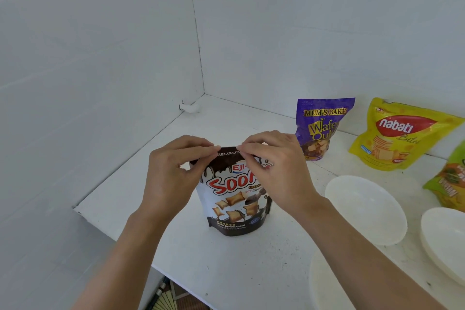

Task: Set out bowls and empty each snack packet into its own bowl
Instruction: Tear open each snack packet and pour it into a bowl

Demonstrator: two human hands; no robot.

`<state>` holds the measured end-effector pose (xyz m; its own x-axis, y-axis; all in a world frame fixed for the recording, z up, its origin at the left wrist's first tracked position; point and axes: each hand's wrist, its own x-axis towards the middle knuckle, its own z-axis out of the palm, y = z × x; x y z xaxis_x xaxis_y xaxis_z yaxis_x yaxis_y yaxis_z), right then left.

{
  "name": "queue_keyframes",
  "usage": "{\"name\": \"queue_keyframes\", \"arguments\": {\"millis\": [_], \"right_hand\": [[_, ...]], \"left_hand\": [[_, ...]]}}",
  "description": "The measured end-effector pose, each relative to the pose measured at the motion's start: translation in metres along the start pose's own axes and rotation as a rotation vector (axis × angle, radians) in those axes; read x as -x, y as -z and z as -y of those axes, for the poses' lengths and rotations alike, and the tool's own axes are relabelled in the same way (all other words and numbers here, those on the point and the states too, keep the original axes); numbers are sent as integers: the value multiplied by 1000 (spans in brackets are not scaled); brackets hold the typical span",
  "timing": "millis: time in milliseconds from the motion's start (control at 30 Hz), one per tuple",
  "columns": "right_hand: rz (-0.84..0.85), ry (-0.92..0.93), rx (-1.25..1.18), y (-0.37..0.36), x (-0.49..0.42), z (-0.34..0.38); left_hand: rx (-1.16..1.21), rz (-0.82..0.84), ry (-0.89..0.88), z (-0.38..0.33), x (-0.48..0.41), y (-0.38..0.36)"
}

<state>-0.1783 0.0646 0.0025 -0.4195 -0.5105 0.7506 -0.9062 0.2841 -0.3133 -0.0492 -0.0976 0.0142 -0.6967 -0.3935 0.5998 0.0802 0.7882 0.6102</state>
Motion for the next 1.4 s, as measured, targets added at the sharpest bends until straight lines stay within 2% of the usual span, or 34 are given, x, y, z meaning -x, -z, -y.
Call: {"name": "queue_keyframes", "arguments": {"millis": [133,433,567,733,867,1167,1400], "right_hand": [[19,36,7,1,0,-3],[88,-28,-42,3,-6,4],[167,-67,-44,4,-10,8],[298,-112,-42,10,-15,8],[366,-123,-35,13,-19,7],[372,-126,-23,9,-23,8],[327,-86,-52,9,-23,3]], "left_hand": [[-93,74,-102,1,-2,-2],[-193,30,-160,-5,-3,-5],[-154,87,-93,-10,-6,-3],[-39,206,115,-10,-13,4],[-57,274,123,-5,-18,9],[-21,388,171,-2,-26,13],[37,614,225,-9,-46,27]]}}
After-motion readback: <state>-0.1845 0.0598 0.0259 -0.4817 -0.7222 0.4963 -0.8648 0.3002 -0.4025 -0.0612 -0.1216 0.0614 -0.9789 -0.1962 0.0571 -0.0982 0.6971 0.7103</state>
